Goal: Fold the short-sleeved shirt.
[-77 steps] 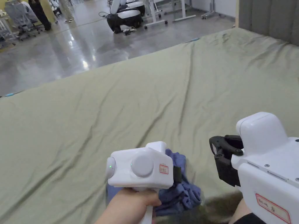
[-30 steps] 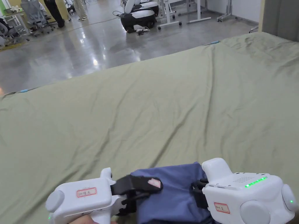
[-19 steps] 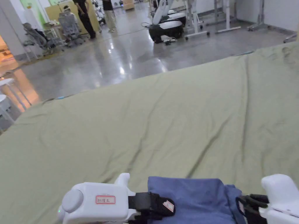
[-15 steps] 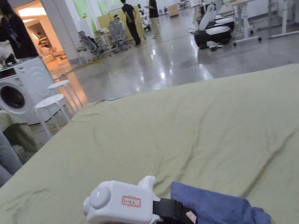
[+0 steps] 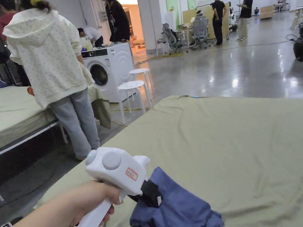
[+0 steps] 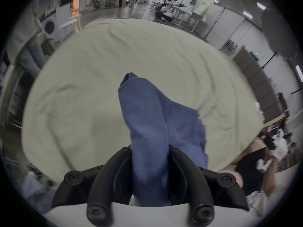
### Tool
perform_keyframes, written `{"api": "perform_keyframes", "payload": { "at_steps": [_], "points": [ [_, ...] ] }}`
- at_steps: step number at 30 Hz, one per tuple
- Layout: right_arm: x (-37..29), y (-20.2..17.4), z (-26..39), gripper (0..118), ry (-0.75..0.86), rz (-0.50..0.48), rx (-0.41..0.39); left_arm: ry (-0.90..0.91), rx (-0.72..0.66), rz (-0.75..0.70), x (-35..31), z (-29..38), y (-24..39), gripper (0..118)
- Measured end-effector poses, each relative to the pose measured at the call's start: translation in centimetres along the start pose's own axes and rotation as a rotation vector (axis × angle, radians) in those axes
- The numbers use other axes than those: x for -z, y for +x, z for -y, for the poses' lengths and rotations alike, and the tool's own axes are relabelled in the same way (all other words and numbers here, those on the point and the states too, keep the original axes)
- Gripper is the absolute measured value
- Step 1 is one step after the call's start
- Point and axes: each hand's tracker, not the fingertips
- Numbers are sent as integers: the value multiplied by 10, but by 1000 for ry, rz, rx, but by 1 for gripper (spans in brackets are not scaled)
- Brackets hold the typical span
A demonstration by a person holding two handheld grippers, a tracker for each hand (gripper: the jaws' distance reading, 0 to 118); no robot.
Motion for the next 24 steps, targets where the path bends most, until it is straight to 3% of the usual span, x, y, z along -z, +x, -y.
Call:
{"api": "perform_keyframes", "payload": {
  "at_steps": [5,7,9,13,16,17,19,24],
  "points": [
    [7,-16,-12,2,-14,7,-23,-17,136,-329,9,-22,-40,31],
    [10,-21,-16,2,-12,16,-55,-33,267,-585,27,-23,-50,31],
    [12,-24,-20,2,-9,32,-71,-59,301,-775,47,-21,-66,31],
    [10,-24,-23,2,-10,32,-74,-46,103,-728,59,-3,-100,31],
    [8,-25,-24,2,-14,50,-95,4,129,-736,55,8,-106,34],
    [8,-24,-24,2,-14,51,-95,36,144,-739,53,9,-105,51],
    [8,-23,-24,2,-11,46,-84,58,194,-821,45,14,-98,115],
    [4,-28,-24,2,7,18,-87,210,125,-788,11,22,-85,118]
  ]
}}
